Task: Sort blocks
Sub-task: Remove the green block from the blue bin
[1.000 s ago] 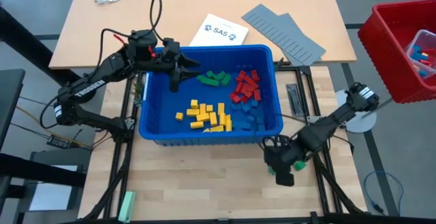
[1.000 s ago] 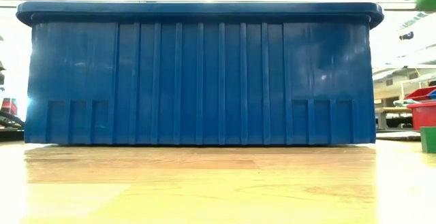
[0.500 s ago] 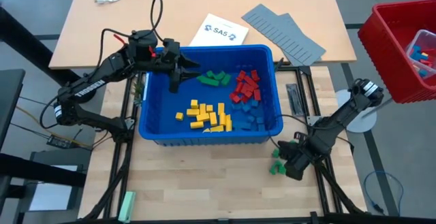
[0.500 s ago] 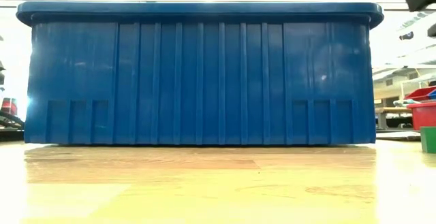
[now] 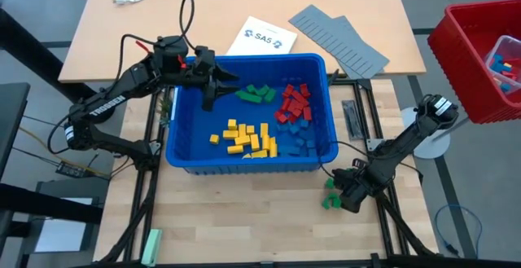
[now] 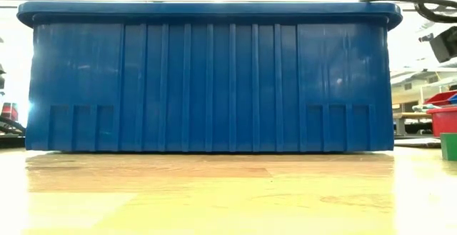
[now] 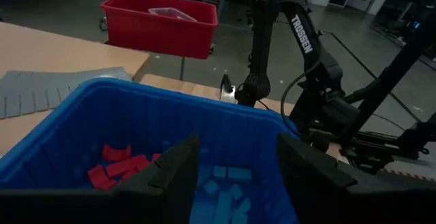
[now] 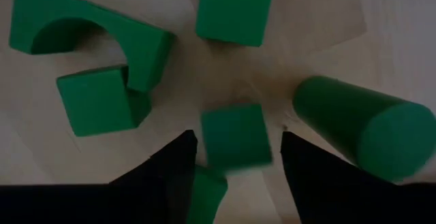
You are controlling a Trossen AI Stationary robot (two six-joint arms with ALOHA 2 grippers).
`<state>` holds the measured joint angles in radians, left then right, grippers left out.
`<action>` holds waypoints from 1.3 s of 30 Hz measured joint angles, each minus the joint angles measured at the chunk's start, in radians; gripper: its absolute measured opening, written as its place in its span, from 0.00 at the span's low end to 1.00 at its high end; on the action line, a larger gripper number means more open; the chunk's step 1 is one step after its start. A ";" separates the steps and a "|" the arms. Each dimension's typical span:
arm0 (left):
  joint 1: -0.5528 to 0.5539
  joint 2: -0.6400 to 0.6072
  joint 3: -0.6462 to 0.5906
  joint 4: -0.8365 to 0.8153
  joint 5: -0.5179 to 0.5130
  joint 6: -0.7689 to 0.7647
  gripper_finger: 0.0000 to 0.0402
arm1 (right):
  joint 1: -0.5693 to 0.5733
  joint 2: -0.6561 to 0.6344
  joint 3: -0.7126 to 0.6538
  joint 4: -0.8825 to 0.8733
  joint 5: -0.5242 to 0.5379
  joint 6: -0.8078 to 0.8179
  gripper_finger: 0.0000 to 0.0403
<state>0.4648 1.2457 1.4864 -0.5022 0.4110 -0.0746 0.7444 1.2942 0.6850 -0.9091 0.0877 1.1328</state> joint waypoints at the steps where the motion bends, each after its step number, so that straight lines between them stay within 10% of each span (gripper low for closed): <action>1: 0.000 0.000 0.000 0.000 0.000 -0.001 0.51 | 0.000 -0.003 0.007 -0.013 -0.003 0.000 0.51; 12: 0.000 0.004 0.000 -0.048 -0.048 0.037 0.51 | 0.000 -0.077 0.385 -0.353 0.048 0.024 0.55; 27: 0.051 0.177 0.010 -0.103 -0.336 0.246 0.51 | -0.107 -0.114 0.648 -0.273 0.848 -0.186 0.44; 39: 0.131 0.478 0.037 -0.148 -0.348 0.568 0.51 | -0.266 -0.039 0.648 -0.253 0.888 -0.368 0.44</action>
<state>0.5961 1.7236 1.5238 -0.6507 0.0630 0.4937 0.4789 1.2550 1.3334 -1.1618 0.9755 0.7645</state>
